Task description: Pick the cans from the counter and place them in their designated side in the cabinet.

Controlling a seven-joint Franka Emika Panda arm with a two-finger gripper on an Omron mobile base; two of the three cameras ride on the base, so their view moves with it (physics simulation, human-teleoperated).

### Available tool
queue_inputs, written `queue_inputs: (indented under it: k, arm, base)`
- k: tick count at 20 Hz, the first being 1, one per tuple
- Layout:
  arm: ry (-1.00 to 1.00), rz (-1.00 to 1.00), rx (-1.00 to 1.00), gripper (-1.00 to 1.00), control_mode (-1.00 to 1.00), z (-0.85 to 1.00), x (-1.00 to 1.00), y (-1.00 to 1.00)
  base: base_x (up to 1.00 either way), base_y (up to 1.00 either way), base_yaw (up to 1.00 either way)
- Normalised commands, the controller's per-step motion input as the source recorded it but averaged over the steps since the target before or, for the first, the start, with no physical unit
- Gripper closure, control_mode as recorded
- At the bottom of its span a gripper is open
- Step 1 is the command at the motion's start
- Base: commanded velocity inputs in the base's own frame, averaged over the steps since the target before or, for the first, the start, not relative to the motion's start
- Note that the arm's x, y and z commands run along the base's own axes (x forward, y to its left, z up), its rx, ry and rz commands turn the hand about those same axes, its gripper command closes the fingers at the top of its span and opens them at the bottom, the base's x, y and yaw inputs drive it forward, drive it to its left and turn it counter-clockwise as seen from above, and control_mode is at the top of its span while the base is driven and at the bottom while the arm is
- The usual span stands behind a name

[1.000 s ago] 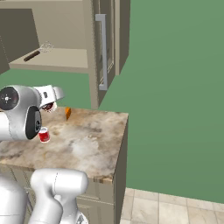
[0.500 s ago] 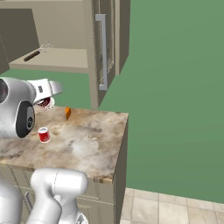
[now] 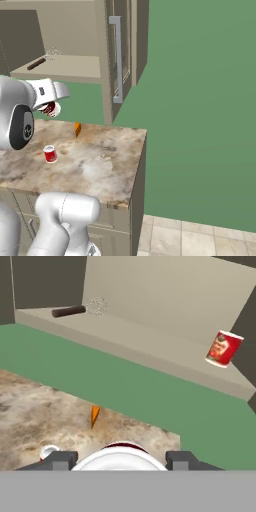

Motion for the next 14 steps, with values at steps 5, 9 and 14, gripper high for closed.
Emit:
queue_inputs:
  k: [5, 9, 14]
  arm:
    - [-0.01, -0.02, 0.00, 1.00, -1.00, 0.36, -0.02, -0.06]
    - [-0.05, -0.01, 0.00, 1.00, -1.00, 0.28, 0.09, -0.01]
    - [-0.03, -0.01, 0.00, 1.00, -1.00, 0.27, 0.19, -0.07]
  base:
    - [0.00, 0.00, 0.00]
    - [0.00, 0.00, 0.00]
    - [0.00, 0.00, 0.00]
